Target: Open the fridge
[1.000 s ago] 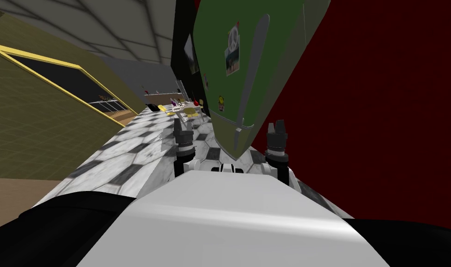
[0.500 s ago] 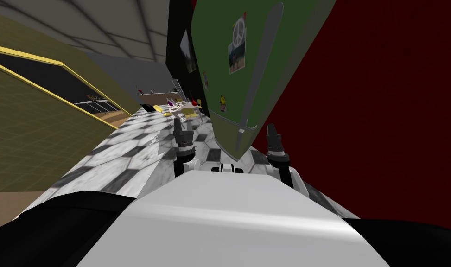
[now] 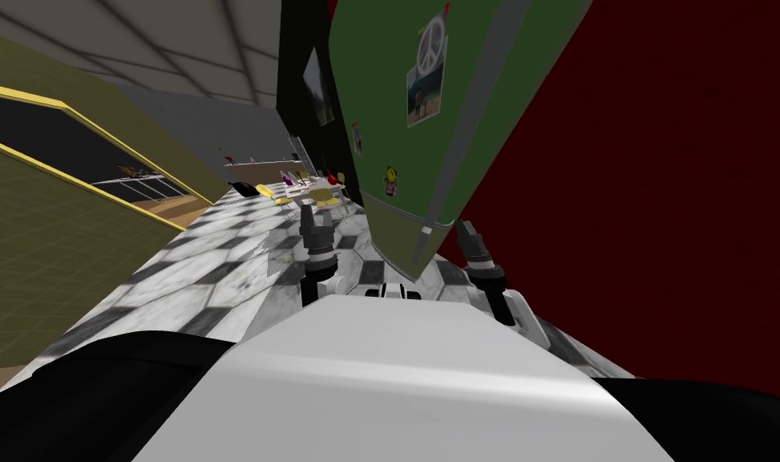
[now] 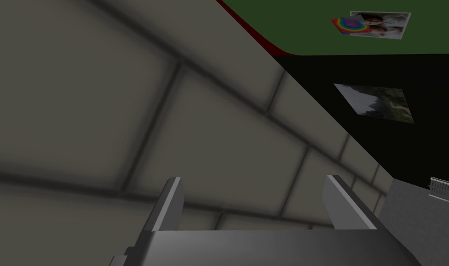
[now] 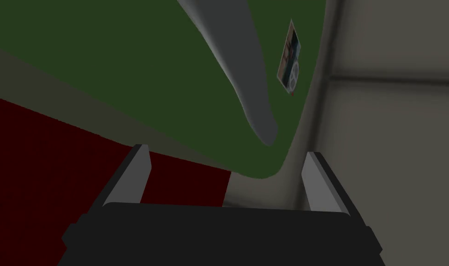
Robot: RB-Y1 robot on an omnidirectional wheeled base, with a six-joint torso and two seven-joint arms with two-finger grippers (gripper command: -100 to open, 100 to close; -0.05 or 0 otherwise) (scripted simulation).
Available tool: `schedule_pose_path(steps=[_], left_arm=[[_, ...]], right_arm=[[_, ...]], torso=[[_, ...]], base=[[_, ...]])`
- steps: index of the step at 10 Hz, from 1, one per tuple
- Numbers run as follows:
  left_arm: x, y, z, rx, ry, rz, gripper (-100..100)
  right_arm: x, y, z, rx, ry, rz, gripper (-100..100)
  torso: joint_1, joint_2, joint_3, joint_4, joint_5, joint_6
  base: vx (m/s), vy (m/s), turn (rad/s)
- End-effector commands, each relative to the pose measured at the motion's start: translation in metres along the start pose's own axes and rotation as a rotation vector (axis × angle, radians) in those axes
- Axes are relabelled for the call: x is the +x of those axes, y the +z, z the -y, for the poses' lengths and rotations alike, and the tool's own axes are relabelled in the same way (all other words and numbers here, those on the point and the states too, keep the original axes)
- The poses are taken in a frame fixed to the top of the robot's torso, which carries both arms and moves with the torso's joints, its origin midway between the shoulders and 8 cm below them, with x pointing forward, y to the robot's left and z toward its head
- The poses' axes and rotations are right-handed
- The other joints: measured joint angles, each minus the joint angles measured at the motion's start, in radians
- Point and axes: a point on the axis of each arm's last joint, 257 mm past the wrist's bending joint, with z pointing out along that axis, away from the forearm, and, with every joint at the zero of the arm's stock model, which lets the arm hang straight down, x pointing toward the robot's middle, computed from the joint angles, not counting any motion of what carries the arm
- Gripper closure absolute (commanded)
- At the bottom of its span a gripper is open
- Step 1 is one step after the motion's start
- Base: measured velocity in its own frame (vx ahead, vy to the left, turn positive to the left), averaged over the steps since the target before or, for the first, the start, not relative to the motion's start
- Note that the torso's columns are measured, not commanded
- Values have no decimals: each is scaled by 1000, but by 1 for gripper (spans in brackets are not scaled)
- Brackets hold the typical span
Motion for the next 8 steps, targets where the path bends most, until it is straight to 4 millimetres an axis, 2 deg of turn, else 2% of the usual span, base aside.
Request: schedule_pose_path(steps=[1,8], left_arm=[[0,0,0,0,0,0,0],[0,0,0,0,0,0,0]], right_arm=[[13,-8,23,41,-153,-75,-100],[21,-35,101,132,-603,-298,-100]], torso=[[-2,0,0,0,-1,0],[-1,-2,-1,-1,0,0]], base=[[100,150,-110],[80,168,-108]])
